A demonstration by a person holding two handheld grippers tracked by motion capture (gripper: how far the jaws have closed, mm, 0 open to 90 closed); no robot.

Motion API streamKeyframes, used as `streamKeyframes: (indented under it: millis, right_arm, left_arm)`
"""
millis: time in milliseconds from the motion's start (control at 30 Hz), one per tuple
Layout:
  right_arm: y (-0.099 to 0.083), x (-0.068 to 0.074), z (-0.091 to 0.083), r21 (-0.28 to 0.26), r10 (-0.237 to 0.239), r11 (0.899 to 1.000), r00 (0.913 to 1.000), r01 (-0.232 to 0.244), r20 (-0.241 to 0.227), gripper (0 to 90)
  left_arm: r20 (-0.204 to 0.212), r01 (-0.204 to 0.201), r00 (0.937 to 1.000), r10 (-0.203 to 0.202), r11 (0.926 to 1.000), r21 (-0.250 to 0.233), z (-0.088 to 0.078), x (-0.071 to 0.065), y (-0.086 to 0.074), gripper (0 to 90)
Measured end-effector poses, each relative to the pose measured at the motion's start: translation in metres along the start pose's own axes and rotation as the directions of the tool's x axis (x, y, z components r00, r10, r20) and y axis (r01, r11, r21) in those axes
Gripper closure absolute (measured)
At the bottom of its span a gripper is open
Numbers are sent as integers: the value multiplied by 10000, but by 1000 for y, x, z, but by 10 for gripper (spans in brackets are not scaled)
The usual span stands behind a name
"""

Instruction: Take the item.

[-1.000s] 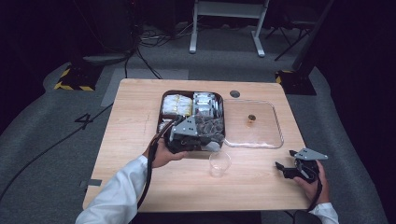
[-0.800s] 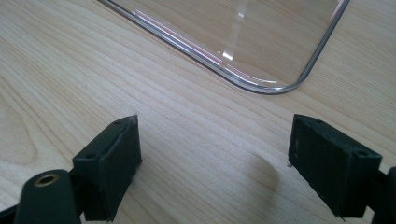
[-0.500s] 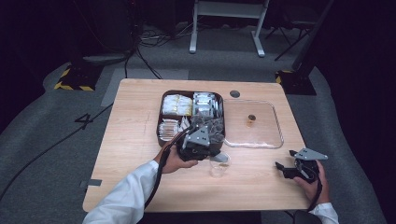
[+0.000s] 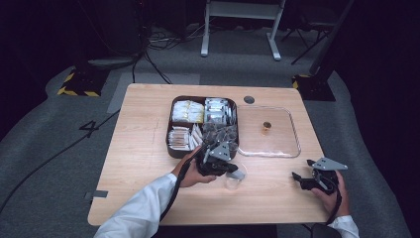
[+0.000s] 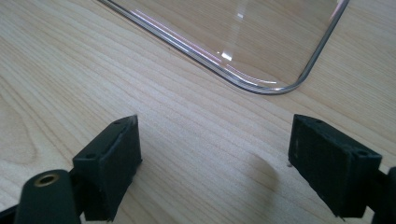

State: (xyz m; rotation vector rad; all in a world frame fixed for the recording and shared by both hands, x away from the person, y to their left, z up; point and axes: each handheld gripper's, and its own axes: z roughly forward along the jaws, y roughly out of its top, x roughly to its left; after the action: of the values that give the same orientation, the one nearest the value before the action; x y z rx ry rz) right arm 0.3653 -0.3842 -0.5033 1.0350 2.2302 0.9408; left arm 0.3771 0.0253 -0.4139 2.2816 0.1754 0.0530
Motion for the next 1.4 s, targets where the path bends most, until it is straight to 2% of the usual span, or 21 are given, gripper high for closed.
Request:
streamKeyframes:
  millis: [133,167,233,267,533,633,700,800,833,867,1033,1067,1167,1300,1367,1400]
  right_arm:
    - [0,0,0,0,-4,10000,10000,4,8,173]
    - [0,0,0,-1,-5,10000,10000,5,7,173]
    - [0,0,0,-1,-6,10000,10000,6,4,173]
    - [0,0,0,-2,-6,10000,10000,6,5,173]
    - [0,0,0,-16,-19,10000,10000,19,16,173]
    - [0,0,0,-11,-12,10000,10000,12,21,173]
    - [0,0,0,-13,-13,10000,10000,13,14,173]
    - [0,0,0,-4,-23,10000,10000,23,23,173]
    - [0,0,0,-4,-23,10000,10000,23,23,173]
    - [0,0,0,-7,-25,10000,10000,25,26,173]
    - [0,0,0,0,-3,10000,10000,3,5,173]
    - [0,0,0,-2,-4,10000,10000,4,6,173]
    - [0,0,0,0,-6,10000,10000,6,8,173]
    - [0,0,0,0,3,10000,10000,-3,-3,173]
    - [0,0,0,1,4,10000,10000,-4,-5,173]
    - [0,0,0,0,3,10000,10000,-3,-5,173]
  left_arm:
    - [6,50,10000,-50,10000,78,4,1,-2,886]
    - [15,82,10000,-82,9999,91,4,2,-3,842]
    - [-74,111,9999,-110,9998,162,4,2,-3,816]
    - [-84,100,9999,-99,9998,173,4,1,-3,785]
    - [-96,-40,9999,41,10000,75,1,1,-3,766]
    - [-72,-121,9999,121,9999,29,-1,1,-3,715]
    - [-207,-258,9994,260,9996,94,-4,1,-2,708]
    - [-233,-258,9994,258,9997,5,-6,2,-2,664]
    - [-293,-232,9993,231,9997,-32,-8,2,-2,664]
    - [-449,-248,9987,245,9997,-61,-11,2,-2,616]
    - [-697,-257,9973,248,9996,-114,-17,1,-2,518]
    - [-1055,-200,9942,188,9998,-97,-20,1,-3,470]
    - [-1246,-225,9920,216,9997,-56,-24,1,-3,450]
    - [-1561,-64,9877,68,10000,30,-31,2,-4,357]
    - [-1834,2,9830,10,10000,64,-36,2,-6,313]
    - [-1834,2,9830,10,10000,64,-36,2,-6,290]
